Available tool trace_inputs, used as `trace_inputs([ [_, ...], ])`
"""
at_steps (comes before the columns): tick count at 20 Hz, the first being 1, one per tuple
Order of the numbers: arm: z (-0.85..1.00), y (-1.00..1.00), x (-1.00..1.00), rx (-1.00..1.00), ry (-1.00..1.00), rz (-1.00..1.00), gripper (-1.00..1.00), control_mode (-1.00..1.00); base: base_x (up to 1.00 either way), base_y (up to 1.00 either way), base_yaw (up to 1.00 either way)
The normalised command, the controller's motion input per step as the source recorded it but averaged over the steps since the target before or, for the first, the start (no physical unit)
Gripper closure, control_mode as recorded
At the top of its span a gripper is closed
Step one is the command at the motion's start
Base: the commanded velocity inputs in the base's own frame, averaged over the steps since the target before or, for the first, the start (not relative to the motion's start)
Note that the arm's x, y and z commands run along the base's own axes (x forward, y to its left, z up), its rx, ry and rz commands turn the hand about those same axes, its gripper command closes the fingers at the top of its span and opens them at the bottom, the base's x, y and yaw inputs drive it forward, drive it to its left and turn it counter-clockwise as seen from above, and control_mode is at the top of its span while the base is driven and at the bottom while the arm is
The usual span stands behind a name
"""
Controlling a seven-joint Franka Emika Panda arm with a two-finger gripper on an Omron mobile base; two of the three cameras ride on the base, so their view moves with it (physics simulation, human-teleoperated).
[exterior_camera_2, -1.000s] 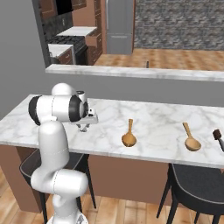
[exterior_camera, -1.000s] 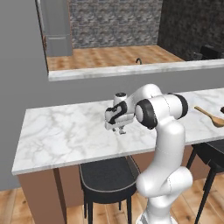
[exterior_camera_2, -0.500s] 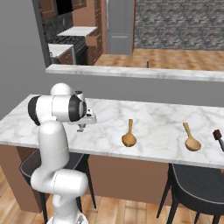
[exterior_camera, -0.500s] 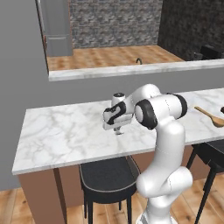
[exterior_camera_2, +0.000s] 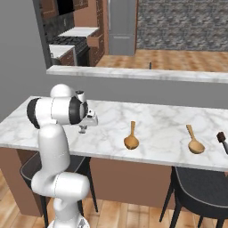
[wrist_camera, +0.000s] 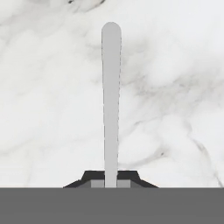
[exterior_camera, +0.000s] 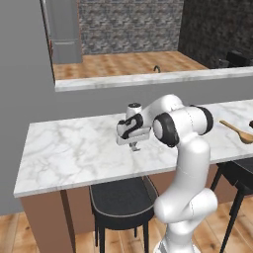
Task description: Pick up the metallic utensils from the counter and place them in the open drawer. Make sure not to pick up any wooden utensils.
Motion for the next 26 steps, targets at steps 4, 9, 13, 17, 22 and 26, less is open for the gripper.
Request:
trace_inputs([
  [4,0.62,-0.08,-0.4,0.0,0.05,-0.16,1.0,-1.0,0.0,0.0,0.0],
  [9,0.71,-0.19,-0.66,0.0,0.01,-0.16,1.0,-1.0,0.0,0.0,0.0],
  [13,0.71,-0.24,-0.91,0.0,0.0,-0.15,1.0,-1.0,0.0,0.0,0.0],
  [17,0.62,-0.23,-1.0,0.0,0.0,-0.14,1.0,-1.0,0.0,0.0,0.0],
  [22,0.38,-0.03,-1.0,-0.01,-0.01,-0.13,1.0,-1.0,0.0,0.0,0.0],
  [26,0.21,0.0,-0.97,-0.04,-0.05,-0.15,1.0,-1.0,0.0,0.0,0.0],
])
